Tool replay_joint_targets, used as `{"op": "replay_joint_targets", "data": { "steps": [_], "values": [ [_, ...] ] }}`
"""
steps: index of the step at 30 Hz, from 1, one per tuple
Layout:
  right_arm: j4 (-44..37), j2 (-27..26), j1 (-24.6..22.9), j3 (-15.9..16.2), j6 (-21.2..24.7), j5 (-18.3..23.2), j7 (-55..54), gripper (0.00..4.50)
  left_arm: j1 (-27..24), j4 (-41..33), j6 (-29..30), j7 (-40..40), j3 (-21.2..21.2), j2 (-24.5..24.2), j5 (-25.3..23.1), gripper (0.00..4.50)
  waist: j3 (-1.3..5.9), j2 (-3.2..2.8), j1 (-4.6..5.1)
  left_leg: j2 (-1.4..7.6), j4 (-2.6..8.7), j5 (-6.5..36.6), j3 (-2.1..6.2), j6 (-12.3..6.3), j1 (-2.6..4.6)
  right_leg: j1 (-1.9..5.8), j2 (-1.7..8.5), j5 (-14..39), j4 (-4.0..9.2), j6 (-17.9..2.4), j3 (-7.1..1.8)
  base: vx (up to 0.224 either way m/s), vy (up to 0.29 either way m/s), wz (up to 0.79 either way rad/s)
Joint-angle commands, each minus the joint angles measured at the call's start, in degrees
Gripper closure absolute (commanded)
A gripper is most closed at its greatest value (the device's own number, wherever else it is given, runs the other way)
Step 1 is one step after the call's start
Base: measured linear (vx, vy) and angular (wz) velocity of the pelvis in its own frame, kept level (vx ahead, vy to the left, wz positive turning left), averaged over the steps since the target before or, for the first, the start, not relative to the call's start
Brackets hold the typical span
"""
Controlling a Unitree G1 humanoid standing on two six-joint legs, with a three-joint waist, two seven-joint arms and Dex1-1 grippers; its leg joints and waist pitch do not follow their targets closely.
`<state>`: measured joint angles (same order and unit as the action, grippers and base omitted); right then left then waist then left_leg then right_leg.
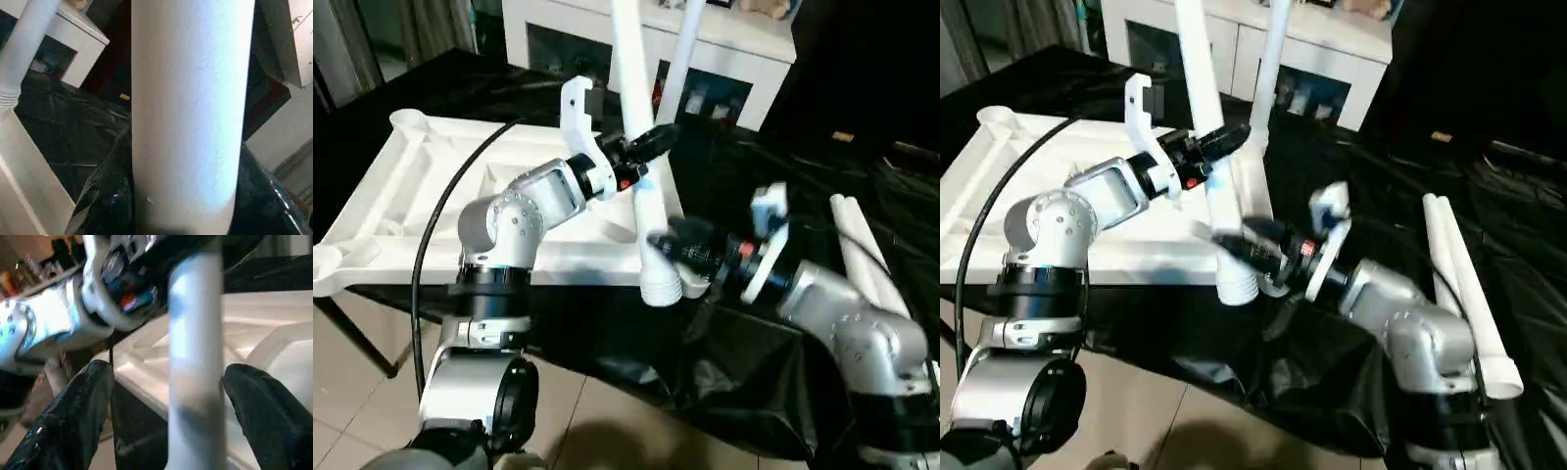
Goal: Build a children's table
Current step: Insert table leg to table base
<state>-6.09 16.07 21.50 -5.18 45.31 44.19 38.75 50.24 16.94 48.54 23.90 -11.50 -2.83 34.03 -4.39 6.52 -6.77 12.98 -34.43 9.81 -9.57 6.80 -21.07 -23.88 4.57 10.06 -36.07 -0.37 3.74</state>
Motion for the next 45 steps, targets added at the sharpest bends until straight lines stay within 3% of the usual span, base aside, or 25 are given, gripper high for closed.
{"op": "replay_joint_targets", "data": {
  "steps": [1,5,6,14,18,22,24,30,38,45],
  "values": [
    [-0.43,1.25,0.61,-1.27,2.28,0.04,-1.32,0.61,1.69,-0.01,1.29,-1.14,0.38,0.45,0.69,2.70,4.93,-0.35,-0.16,-0.42,3.62,5.57,-0.55,0.33,0.06,3.86,2.36,7.51,3.78,-7.95,-1.95,0.000,0.000,0.00],
    [-0.48,1.96,0.77,0.47,3.15,-2.47,-2.15,0.61,1.92,-0.13,1.84,-0.63,0.61,0.53,1.10,2.70,4.95,-0.22,-0.28,-0.50,3.61,5.61,-0.62,0.61,0.01,3.93,2.52,8.84,4.00,-7.20,-1.98,0.000,0.000,0.00],
    [-0.17,2.04,1.23,2.18,3.55,-4.47,-3.96,0.61,2.06,-0.48,2.33,-0.49,0.51,0.83,1.48,2.70,4.88,-0.21,-0.24,-0.46,3.65,5.68,-0.60,0.75,0.00,3.87,2.55,9.42,4.03,-6.99,-1.96,0.000,0.000,0.00],
    [0.54,0.83,3.95,6.28,5.65,-7.67,-8.30,0.61,1.83,-2.59,2.04,-0.37,2.88,0.42,-0.22,2.70,4.84,-0.29,0.03,-0.42,3.76,6.64,-0.51,1.70,0.04,3.69,2.50,11.13,4.16,-5.66,-1.96,0.000,0.000,0.00],
    [0.98,-0.65,5.30,8.97,5.51,-10.12,-9.69,0.61,1.61,-3.98,1.68,-0.64,4.02,0.93,-0.94,2.70,4.95,-0.30,0.06,-0.40,3.70,6.10,-0.53,1.95,0.01,3.69,2.55,9.56,3.92,-5.91,-2.00,0.000,0.000,0.00],
    [1.44,-0.92,5.72,11.23,7.08,-11.10,-11.08,1.00,1.53,-4.02,0.94,-0.86,3.72,1.15,-0.71,2.70,4.86,-0.19,0.00,-0.36,3.77,6.29,-0.58,2.14,0.15,3.66,2.49,9.15,3.91,-5.76,-2.07,0.000,0.000,0.00],
    [1.53,-1.20,5.53,11.19,7.19,-11.11,-10.94,1.34,1.63,-3.84,0.57,-0.90,3.43,0.83,-0.70,2.70,4.85,0.00,0.01,-0.45,3.77,6.82,-0.60,2.18,0.06,3.74,2.49,9.97,4.04,-5.09,-2.07,0.000,0.000,0.00],
    [1.88,-0.69,5.07,11.18,5.32,-11.70,-9.18,1.78,0.68,-4.34,-0.95,0.15,5.40,-0.76,-2.69,2.70,4.89,-0.15,0.10,-0.35,3.83,7.04,-0.53,2.37,0.06,3.60,2.51,10.66,4.08,-4.31,-2.06,0.000,0.000,0.00],
    [-1.31,1.43,2.39,10.66,6.75,-9.49,-6.20,2.50,-2.12,-6.50,-2.96,1.56,8.13,-2.23,-4.56,2.70,4.96,0.26,0.00,-0.32,3.74,5.40,-0.60,1.95,-0.01,3.80,2.51,7.98,3.69,-5.27,-2.10,0.000,0.000,0.00],
    [-1.97,2.37,0.88,9.38,6.61,-7.68,-3.21,2.67,-3.30,-8.63,-1.74,3.01,6.57,-1.94,-1.58,2.70,4.85,0.48,0.12,-0.26,3.72,7.43,-0.56,2.02,0.03,3.55,2.60,12.40,4.15,-4.54,-2.04,0.000,0.000,0.00]
  ]
}}
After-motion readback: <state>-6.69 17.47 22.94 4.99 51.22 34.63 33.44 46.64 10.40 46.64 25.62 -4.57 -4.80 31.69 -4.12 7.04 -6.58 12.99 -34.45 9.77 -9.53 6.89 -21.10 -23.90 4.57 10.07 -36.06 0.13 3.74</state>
